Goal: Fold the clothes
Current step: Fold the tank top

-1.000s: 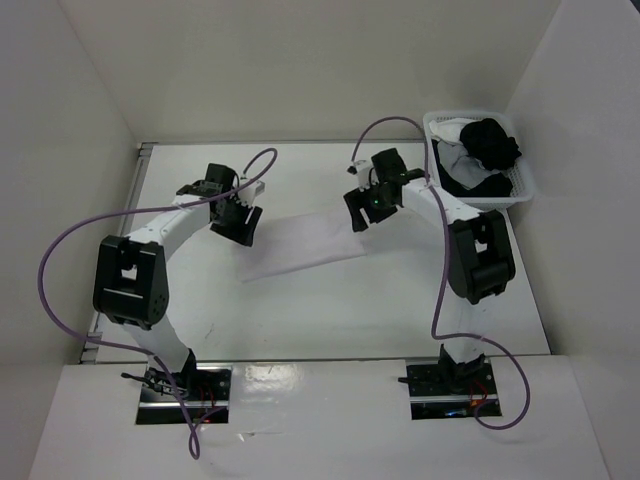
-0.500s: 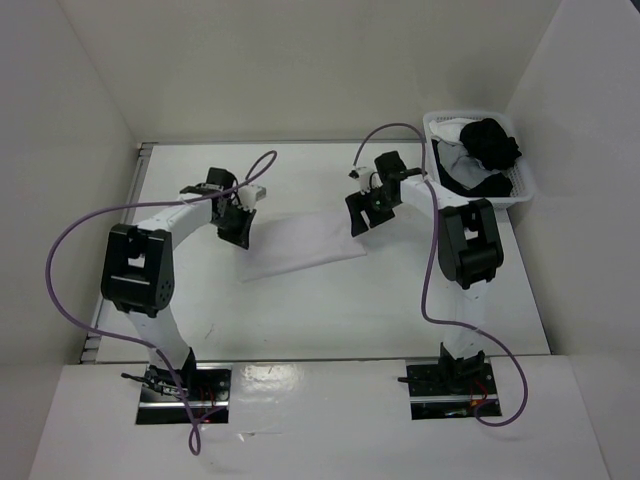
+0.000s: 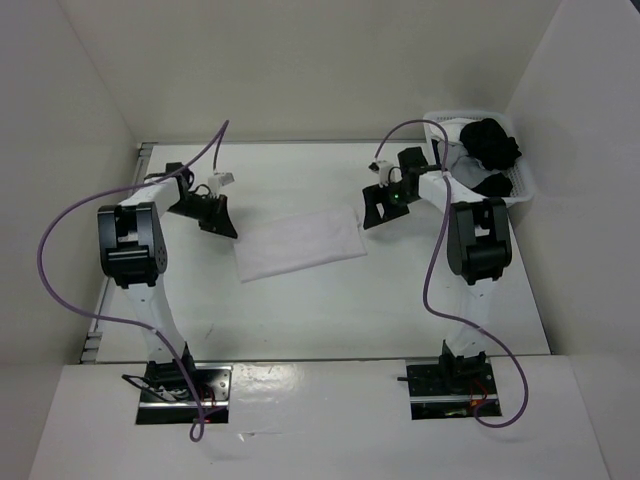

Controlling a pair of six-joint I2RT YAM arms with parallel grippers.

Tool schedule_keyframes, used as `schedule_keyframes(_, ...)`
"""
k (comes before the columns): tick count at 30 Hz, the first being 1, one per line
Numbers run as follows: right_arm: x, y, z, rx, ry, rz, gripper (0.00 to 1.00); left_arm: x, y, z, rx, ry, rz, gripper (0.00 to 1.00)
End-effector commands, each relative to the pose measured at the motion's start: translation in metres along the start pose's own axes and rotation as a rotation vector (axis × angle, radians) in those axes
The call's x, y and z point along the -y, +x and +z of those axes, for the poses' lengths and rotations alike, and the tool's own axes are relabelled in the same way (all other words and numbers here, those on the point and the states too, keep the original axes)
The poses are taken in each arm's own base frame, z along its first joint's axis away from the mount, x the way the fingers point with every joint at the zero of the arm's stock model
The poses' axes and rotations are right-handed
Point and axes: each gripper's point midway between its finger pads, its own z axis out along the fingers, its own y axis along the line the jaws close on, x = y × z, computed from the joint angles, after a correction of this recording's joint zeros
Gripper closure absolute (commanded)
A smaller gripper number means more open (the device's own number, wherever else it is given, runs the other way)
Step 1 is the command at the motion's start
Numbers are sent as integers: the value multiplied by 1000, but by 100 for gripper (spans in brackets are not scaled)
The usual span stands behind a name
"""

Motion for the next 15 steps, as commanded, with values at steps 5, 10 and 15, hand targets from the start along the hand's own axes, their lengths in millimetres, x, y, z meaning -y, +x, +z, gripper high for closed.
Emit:
schedule_keyframes(5, 2, -10, 3, 10, -40, -7, 17, 14, 13, 20, -23, 161, 22, 100)
schedule_keyframes(10, 2, -7, 6, 3, -51, -2, 17, 6, 19, 24, -39, 170, -16, 100)
schedule_keyframes(15, 6, 3, 18, -28, -59, 7, 17, 0, 24, 31, -48, 176, -21, 100)
